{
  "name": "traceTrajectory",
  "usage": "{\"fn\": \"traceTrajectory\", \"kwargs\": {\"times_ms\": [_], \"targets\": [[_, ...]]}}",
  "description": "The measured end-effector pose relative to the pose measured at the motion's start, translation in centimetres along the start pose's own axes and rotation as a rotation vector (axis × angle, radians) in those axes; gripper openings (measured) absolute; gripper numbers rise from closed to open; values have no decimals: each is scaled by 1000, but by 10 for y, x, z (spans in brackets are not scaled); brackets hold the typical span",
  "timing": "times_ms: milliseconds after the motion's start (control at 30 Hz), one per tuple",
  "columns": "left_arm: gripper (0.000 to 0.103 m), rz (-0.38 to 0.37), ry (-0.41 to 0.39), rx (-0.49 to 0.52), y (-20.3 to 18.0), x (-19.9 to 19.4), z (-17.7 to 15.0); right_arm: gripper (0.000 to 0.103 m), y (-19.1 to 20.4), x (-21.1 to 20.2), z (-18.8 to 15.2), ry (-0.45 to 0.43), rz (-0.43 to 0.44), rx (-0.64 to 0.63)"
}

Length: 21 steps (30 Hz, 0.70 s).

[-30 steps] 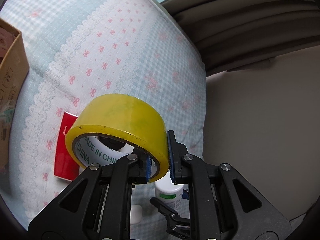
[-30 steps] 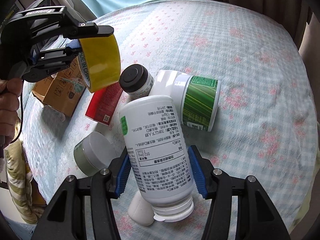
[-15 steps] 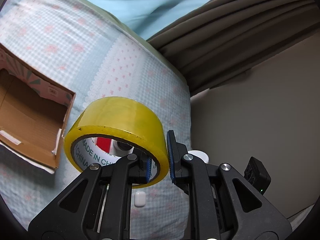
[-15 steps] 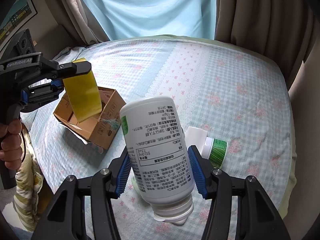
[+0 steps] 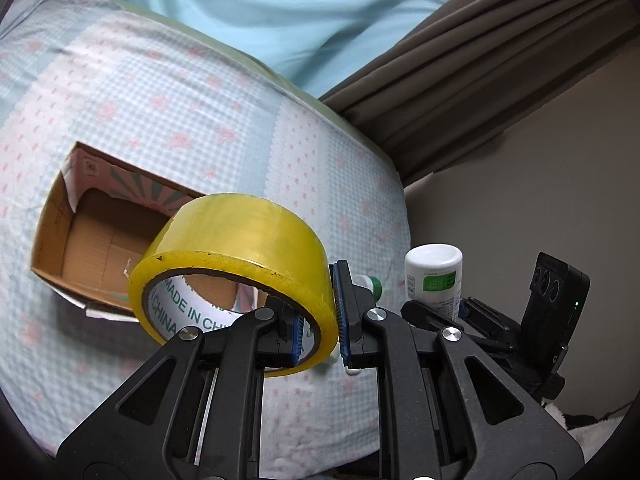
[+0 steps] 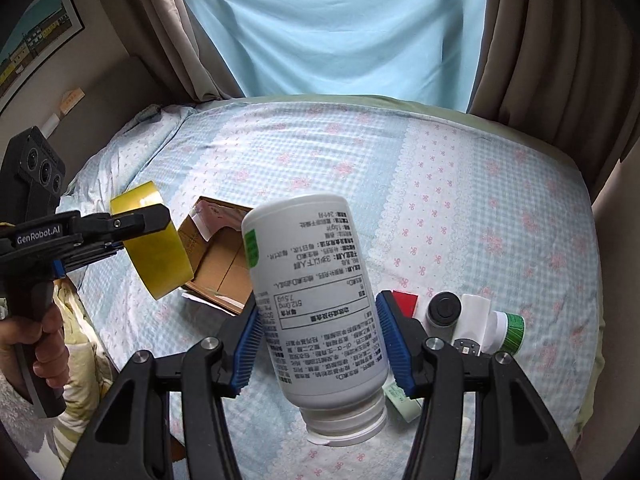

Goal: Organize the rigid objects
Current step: 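Carry the tape roll with the left tool while the right tool carries the pill bottle to the box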

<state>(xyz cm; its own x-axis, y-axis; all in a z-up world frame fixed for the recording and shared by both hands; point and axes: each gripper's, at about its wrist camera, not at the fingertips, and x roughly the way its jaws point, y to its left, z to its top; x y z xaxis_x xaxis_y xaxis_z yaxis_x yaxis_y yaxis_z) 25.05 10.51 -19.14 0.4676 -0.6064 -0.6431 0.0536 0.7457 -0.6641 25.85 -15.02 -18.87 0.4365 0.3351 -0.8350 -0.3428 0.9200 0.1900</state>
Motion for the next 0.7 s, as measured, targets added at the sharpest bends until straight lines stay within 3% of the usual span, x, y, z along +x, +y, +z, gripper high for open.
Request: {"fn": "traceTrajectory", "kwargs": {"times_ms": [200,367,567,700], "targets": [[12,25,78,66,56,-24,19,51,55,29,13,5,-23,61],[12,50,139,133,90,-18,37,51,80,63,21,12,-25,109],[12,82,215,162,129,23,54,51,88,125,29,56,-25,130],[12,121,282,172,156,65,53,51,88,170,29,93,-45,76]]}}
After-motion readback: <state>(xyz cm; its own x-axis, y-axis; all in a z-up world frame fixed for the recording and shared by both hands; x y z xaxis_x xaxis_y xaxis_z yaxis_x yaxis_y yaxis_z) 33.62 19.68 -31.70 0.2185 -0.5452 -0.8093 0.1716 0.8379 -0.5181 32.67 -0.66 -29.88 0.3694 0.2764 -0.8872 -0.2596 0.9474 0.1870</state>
